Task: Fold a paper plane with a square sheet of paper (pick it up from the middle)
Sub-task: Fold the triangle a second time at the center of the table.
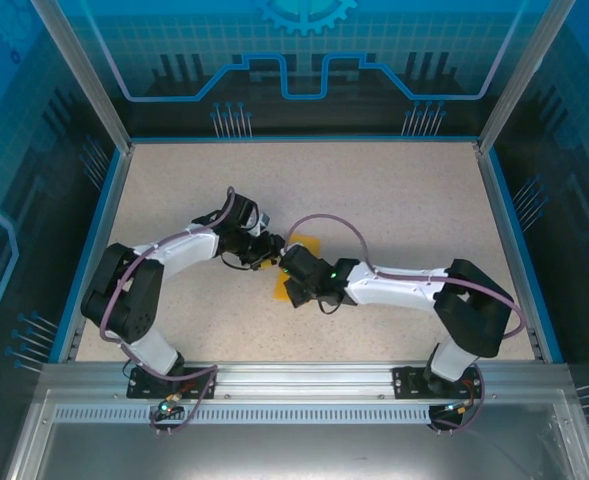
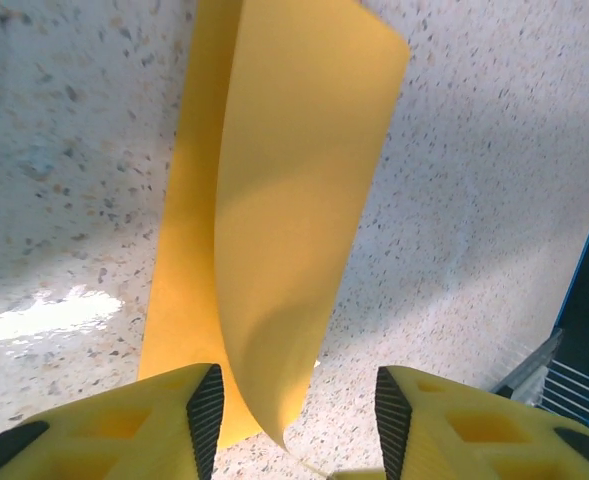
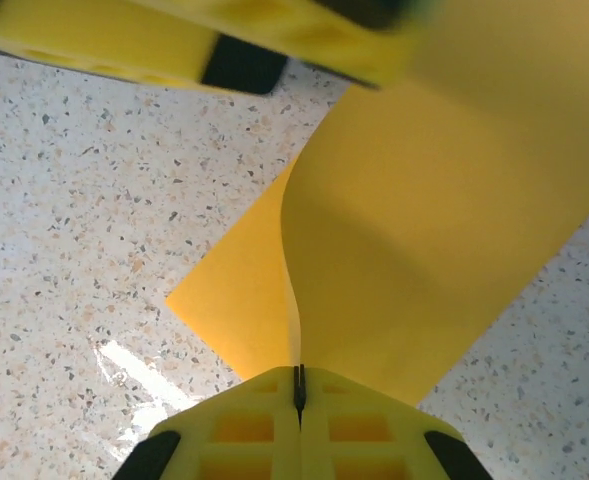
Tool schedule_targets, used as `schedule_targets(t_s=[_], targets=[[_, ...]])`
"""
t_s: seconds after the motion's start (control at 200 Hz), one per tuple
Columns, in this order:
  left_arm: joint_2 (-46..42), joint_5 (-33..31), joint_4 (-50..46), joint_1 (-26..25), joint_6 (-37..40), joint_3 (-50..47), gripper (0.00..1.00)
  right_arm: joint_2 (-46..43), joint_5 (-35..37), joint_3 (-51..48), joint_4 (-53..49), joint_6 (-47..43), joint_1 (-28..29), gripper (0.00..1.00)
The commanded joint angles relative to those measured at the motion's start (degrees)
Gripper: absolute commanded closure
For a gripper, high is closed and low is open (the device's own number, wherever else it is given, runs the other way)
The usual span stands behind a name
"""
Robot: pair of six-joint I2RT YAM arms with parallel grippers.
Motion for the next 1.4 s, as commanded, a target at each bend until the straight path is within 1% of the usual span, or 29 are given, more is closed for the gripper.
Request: schedule_targets(t_s=[0.0,0.1,0.205,0.27,0.515,0.62,0.71,0.805,0.89,1.175,1.391], targets=[[-3.3,-4.0,-2.0,0.9,-1.7,-1.2,0.5,-1.3,-13.0,-2.6,6.3,-1.0,-4.2,0.99],[-5.2,-4.6,-2.4,0.9,-1.6,-2.3,0.49,-0.6,-19.0,-3.8,8.5,-1.0,-7.6,0.98],[-7.5,-4.3,-2.5,0.9,-1.3,-3.4,0.5,0.3,-21.5,-4.0,9.2,-1.2,-9.8,0.99],[-8.7,-3.4,-2.3,0.9,-1.0,-4.1,0.5,0.9,-22.3,-4.2,9.5,-1.0,-11.2,0.99],[-11.9,0.3,-1.2,0.9,0.2,-7.2,0.51,3.6,-29.4,-4.0,10.5,-2.3,-16.4,0.99],[-12.4,1.4,-1.2,0.9,0.7,-8.0,0.5,4.6,-32.6,-3.0,8.8,-3.9,-17.9,0.99],[-12.3,2.1,-1.5,0.8,1.2,-8.3,0.51,5.5,-34.7,-1.7,5.3,-6.1,-18.8,0.98],[-11.9,2.7,-1.6,0.8,1.5,-8.4,0.5,5.9,-34.3,0.1,0.6,-8.4,-19.5,0.98],[-11.2,3.0,-1.5,0.6,1.8,-8.4,0.51,6.6,-33.7,1.2,-1.6,-9.1,-20.4,0.98],[-9.6,3.4,-1.4,-0.3,2.0,-7.9,0.51,9.6,-31.2,4.9,-5.0,-10.0,-20.9,0.96],[-8.7,3.3,-1.3,-0.7,1.9,-7.7,0.51,10.2,-28.7,6.1,-7.3,-10.4,-20.9,0.96]])
